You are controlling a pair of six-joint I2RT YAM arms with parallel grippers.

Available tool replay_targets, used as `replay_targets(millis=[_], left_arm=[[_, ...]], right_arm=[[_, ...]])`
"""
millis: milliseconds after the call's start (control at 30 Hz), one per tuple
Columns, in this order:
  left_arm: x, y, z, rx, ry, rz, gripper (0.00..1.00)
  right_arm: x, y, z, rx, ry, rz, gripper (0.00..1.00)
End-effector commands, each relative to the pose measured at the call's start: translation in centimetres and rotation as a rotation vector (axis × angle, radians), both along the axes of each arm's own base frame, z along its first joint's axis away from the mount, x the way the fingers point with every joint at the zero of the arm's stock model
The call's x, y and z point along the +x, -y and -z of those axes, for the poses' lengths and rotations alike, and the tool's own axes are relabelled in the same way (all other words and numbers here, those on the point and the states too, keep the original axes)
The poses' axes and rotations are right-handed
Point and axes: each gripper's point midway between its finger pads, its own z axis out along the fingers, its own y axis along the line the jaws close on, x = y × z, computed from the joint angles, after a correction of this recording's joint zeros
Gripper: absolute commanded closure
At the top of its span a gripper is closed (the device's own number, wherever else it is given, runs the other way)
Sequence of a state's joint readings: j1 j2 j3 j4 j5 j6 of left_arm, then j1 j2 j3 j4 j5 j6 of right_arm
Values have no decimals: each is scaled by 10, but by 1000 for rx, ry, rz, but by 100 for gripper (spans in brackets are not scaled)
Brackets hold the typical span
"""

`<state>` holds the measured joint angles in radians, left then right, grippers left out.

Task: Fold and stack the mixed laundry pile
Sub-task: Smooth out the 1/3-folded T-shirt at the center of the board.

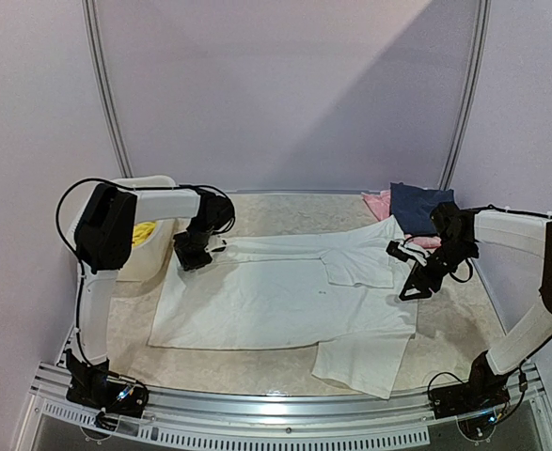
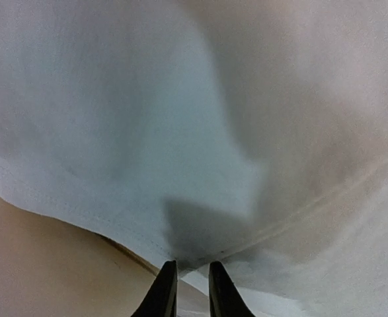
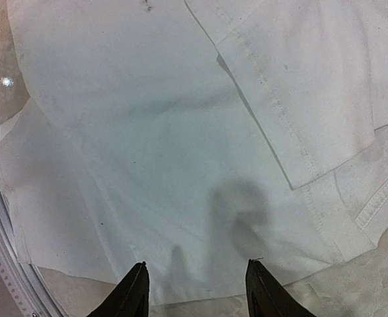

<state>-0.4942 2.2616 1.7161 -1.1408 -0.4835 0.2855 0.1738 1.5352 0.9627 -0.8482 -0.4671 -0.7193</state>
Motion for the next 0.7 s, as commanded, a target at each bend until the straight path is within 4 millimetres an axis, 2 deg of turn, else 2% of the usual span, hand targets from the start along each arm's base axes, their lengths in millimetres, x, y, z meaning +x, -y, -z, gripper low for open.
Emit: replay_targets(millis=[0,100,400,667], left_arm=[[8,-8,-14,8,42,-18,81],[14,-8,-20,-7,68,-23,80],[4,-5,-3,-61,-16,-48,81],[-5,3,1,-115,-64,-57,79]], right_arm=[[1,-2,-4,17,1,-6,49],[1,-3,-4,18,0,-9,50],[1,-3,-4,17,-8,-8,50],[1,-3,-3,17,-12,-5,50]])
